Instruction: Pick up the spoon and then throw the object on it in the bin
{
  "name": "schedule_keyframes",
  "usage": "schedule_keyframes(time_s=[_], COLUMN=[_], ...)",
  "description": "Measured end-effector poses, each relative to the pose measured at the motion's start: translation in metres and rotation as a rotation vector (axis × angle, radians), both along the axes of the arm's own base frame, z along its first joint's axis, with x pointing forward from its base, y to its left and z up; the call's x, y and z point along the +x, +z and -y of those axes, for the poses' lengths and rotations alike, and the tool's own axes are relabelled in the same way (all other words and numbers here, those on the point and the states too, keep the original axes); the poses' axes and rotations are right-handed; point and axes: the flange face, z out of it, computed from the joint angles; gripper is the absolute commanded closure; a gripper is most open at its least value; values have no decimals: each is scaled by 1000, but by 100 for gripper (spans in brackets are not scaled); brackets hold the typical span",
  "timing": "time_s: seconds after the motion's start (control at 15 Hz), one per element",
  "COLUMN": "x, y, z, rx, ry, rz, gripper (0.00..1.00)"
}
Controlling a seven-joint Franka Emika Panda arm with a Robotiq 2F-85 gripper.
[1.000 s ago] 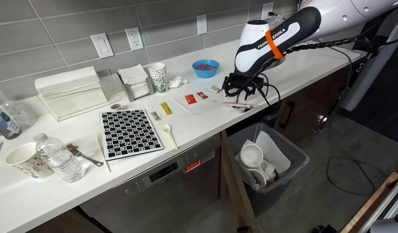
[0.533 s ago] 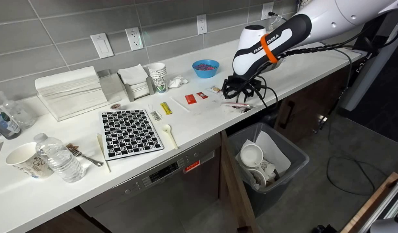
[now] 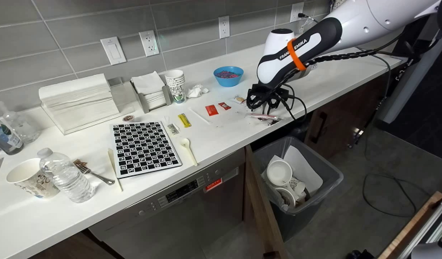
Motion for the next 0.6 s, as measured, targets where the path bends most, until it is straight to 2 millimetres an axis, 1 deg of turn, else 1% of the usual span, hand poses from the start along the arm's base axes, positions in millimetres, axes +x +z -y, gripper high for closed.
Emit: schedule_keyframes(time_s=[0.13,0.2,0.27,0.4,0.47,0.53,0.6], x=[0,1,1,1,1,1,1], y=[0,1,1,1,1,1,1], z=[0,0,0,0,0,0,0], rx=[2,3,4,5,5,6,6], ry=[-2,-3,-3,-5,-5,-6,-6], rz=[-1,-2,-1,-1,-1,-1,-2], gripper=[46,44,49,51,56,56,59])
